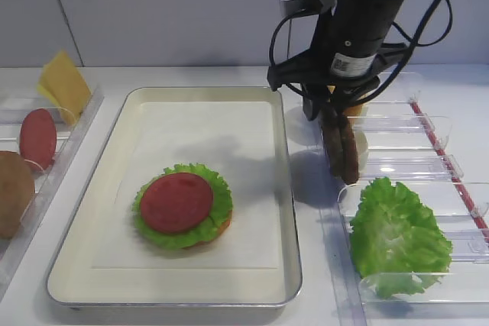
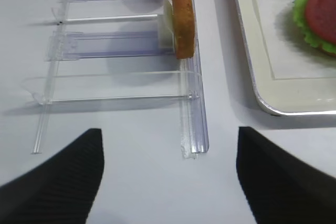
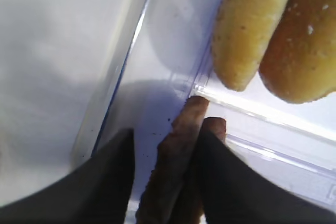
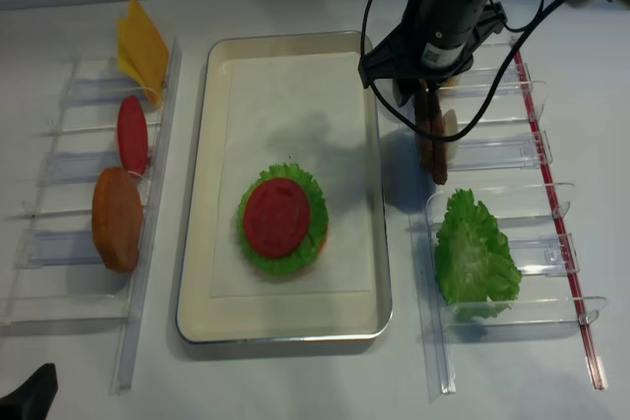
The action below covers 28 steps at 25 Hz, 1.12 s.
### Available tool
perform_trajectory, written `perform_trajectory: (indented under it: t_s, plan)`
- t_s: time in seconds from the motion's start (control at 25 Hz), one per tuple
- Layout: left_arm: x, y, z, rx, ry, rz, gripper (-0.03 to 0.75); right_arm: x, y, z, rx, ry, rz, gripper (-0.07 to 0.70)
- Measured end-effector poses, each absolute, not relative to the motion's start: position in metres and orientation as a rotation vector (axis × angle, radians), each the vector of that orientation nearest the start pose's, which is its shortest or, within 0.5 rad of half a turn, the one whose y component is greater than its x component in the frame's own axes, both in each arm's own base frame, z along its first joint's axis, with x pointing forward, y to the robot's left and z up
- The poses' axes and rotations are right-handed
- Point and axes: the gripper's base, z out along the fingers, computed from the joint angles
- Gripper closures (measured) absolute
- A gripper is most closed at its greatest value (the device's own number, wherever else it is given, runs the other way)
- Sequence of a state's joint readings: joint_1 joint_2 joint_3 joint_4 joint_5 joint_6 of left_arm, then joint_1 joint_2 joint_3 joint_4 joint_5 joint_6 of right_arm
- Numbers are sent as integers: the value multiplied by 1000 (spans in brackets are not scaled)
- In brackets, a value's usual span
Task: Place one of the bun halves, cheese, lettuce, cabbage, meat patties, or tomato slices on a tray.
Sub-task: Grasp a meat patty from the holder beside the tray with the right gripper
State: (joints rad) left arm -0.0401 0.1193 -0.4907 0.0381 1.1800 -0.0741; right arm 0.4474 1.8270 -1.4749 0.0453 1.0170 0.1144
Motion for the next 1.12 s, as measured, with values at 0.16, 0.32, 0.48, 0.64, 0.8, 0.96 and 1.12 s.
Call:
perform_trajectory:
  t_s: [0.16, 0.32, 0.48, 0.64, 0.8, 0.96, 1.12]
  plan:
    - [8, 3, 266, -40, 2291, -11, 206, 344, 168, 255, -432, 2839, 158, 389]
    - [8, 3, 266, -40, 2291, -11, 207, 344, 167, 254, -431, 2841, 151, 414]
    - [8, 3, 266, -40, 2291, -11, 207, 345, 167, 255, -434, 2837, 143, 473]
    - [8, 3, 266, -40, 2291, -11, 206, 347, 167, 259, -447, 2850, 111, 474]
    - [8, 3, 266, -40, 2291, -11, 206, 349, 168, 278, -446, 2862, 116, 474]
    - [8, 3, 266, -40, 2291, -11, 206, 352, 172, 307, -435, 2828, 167, 474]
    - [8, 3, 266, -40, 2291, -11, 206, 352, 173, 326, -434, 2778, 196, 474]
